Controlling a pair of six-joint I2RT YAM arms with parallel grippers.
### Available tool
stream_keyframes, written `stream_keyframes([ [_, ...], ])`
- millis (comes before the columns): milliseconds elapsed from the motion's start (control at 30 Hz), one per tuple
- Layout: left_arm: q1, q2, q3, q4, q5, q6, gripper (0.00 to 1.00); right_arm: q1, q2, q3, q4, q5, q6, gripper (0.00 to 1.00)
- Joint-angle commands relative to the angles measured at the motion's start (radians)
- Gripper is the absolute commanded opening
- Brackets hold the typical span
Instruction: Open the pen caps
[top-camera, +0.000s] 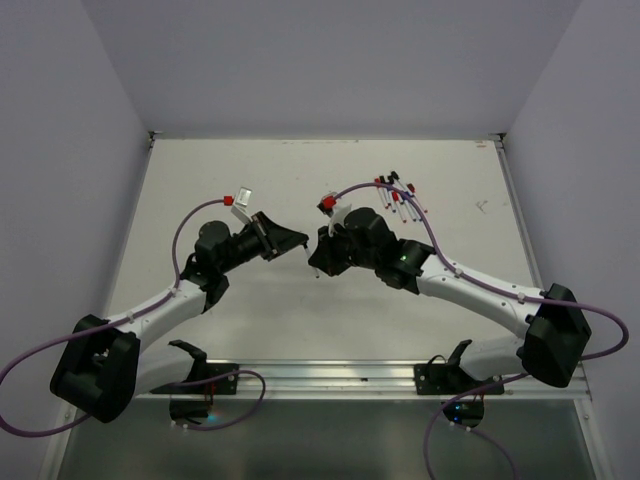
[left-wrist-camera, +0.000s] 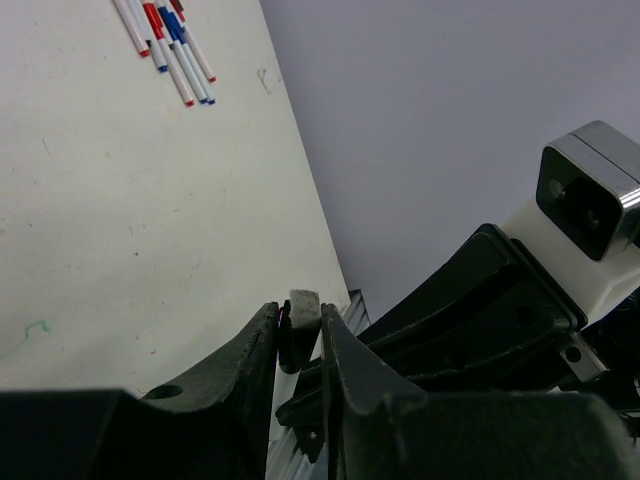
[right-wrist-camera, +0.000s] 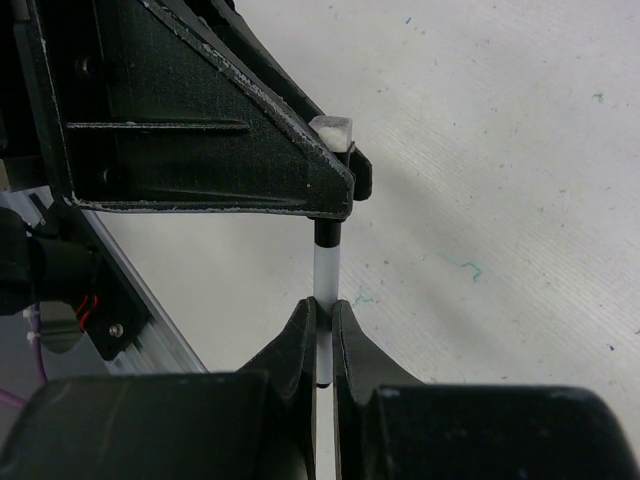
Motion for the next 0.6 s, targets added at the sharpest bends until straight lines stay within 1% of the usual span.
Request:
stream_keyframes([
  [0, -0.007, -0.014, -0.002, 0.06, 0.032, -0.015, 0.25, 0.009, 0.006, 0.031, 0.05, 0.022, 0.009, 0.0],
  [67, -0.007, -0.009, -0.002, 0.059, 0.032, -0.015, 0.3, 0.014, 0.003, 0.032, 0.044, 0.028, 0.009, 0.0],
  [133, -0.007, -0.003, 0.001, 0.051, 0.031, -0.01, 0.36, 0.015, 0.004, 0.035, 0.043, 0.027, 0.009, 0.0],
  [233, -0.007, 0.004, 0.001, 0.043, 0.029, -0.005, 0.38, 0.02, 0.0, 0.041, 0.032, 0.031, 0.007, 0.0],
  [367, -0.007, 0.006, 0.001, 0.04, 0.026, -0.001, 0.37, 0.028, -0.002, 0.052, 0.021, 0.039, 0.007, 0.0],
  [567, -0.007, -0.003, 0.003, 0.031, 0.025, 0.008, 0.26, 0.032, 0.007, 0.057, 0.018, 0.053, 0.006, 0.0],
])
